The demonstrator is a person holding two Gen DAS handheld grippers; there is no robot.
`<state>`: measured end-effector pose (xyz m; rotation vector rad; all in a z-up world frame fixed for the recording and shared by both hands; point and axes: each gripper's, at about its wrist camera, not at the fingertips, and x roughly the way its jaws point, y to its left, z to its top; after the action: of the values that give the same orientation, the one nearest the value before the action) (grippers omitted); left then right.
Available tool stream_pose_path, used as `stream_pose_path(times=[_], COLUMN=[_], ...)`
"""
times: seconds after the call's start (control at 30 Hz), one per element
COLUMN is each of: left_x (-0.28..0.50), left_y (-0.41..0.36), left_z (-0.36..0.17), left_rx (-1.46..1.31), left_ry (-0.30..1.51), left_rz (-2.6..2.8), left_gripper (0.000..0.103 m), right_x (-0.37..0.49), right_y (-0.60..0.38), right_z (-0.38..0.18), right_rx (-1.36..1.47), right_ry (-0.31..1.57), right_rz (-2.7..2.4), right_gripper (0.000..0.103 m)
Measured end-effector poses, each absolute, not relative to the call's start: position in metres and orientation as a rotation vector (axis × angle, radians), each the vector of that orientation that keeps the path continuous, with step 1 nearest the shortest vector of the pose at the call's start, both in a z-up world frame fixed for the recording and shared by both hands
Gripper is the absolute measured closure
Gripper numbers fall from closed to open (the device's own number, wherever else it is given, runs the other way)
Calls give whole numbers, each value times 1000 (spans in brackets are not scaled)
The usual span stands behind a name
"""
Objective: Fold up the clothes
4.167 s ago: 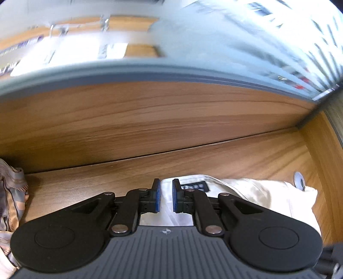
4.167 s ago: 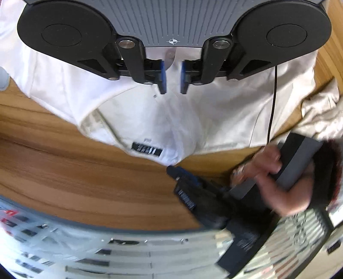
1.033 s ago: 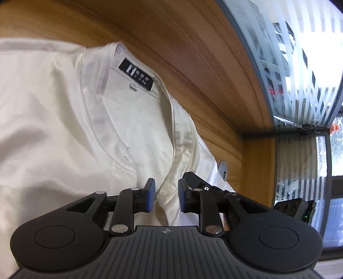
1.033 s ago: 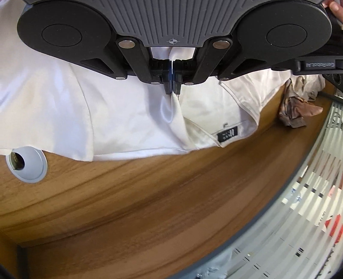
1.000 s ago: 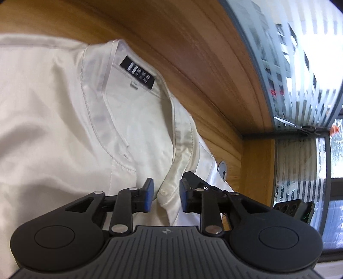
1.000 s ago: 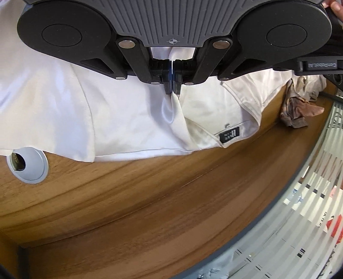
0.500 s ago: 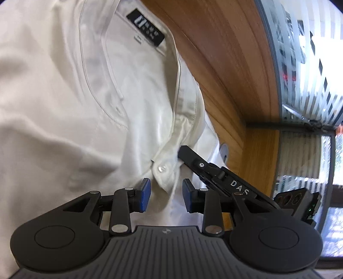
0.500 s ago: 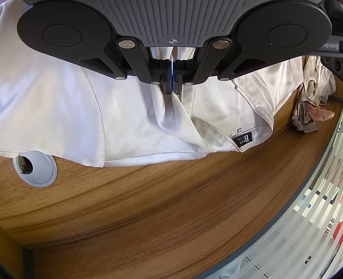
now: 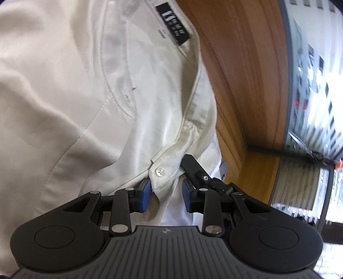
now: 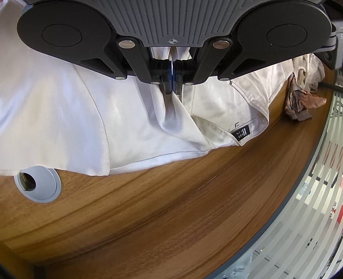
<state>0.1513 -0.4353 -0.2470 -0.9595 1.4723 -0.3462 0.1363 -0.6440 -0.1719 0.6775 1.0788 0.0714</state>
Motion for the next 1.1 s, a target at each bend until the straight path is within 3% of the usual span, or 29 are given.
stream_pose_path(times=[0.1,0.4,0.63,0.73,0.8,1.0,1.1], left_x=[151,165,175,180,182,181,177], left_y=[-437,-433,-422,-413,-408,-379,-357], left_z=[-239,-177,-168,-171,-167,-144,-135], left_rx=[-943,-538,-284,-288,-275,-214,-197], left_ry=[1420,1194,1150,1147,1131,1065,1073], left_rz=[-350,-349,-304,-330,-328,-295,-278], left_gripper=[90,92,91,75,54,50,50], right_x=[136,134,136,135,132,123,118], right_y=[-645,-650,-668,-676,-681,-704,-719], right_z=[-172,-156,-152,-147,-141,-130,-129], right_rx=[691,643,593,571,543,420,362], right_ry=[1074,1045,1034,1021,1012,998,998], right_rz=[72,86,28,6,-7,-77,-130], right_gripper=[99,95,95,95,95,83,83])
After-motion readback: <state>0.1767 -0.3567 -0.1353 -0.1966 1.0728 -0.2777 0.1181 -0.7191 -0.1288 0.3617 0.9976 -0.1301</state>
